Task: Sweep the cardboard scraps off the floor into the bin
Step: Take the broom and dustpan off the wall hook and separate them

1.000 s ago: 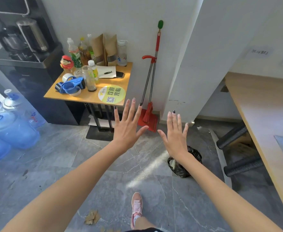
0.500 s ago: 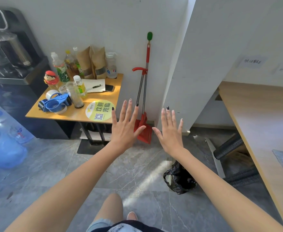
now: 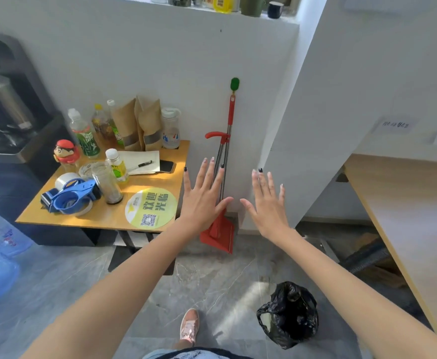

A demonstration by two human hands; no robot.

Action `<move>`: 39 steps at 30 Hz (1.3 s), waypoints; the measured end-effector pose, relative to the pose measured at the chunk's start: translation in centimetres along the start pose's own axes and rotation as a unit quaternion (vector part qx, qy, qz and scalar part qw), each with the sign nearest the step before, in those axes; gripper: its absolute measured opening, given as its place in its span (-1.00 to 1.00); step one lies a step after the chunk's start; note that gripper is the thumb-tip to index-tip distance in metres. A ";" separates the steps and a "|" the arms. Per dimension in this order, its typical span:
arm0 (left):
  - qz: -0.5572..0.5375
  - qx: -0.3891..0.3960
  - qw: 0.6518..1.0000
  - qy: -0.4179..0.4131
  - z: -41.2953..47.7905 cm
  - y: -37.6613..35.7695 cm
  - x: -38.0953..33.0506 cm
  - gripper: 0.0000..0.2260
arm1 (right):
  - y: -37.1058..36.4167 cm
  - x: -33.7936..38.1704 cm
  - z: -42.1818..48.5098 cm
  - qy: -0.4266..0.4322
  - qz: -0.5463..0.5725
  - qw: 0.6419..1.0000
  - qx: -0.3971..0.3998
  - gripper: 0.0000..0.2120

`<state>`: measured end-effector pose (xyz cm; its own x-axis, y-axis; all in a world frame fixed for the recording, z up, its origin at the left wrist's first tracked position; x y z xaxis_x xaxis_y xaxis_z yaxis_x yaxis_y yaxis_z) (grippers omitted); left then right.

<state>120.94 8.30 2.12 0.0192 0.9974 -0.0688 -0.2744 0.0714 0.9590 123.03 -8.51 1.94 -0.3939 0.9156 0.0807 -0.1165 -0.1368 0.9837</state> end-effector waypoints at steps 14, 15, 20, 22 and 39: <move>-0.009 0.009 1.000 0.009 14.9 -1.6 5.9 -0.30 | -0.2 -0.6 15.1 -0.020 0.005 1.000 -0.021 -0.29; -0.007 0.011 1.000 0.007 15.7 -1.8 6.0 -0.30 | -0.3 -0.9 16.0 -0.020 0.005 1.000 -0.024 -0.29; -0.001 0.013 1.000 0.006 20.2 -3.3 6.4 -0.30 | -1.8 -3.0 21.0 -0.016 0.003 1.000 -0.022 -0.29; -0.001 0.012 1.000 0.010 22.2 -4.1 6.6 -0.30 | -2.5 -4.0 23.2 -0.014 0.002 1.000 -0.019 -0.30; -0.021 0.071 0.991 0.109 39.6 -12.3 5.7 -0.49 | -6.1 -13.3 43.1 0.068 0.091 0.994 -0.006 -0.52</move>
<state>162.45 13.08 0.86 -0.1852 0.9708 -0.1528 -0.1386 0.1281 0.9820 168.28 -3.55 1.83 -0.5292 0.8157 0.2334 -0.0430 -0.3006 0.9528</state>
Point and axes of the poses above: each hand's wrist, its own z-axis towards the middle knuckle, its own y-axis out of the back of the hand, x = y × z, the point moved 5 cm from there along z, towards the middle knuckle, and after that the axes turned 4 degrees about y, right-handed, at the moved point
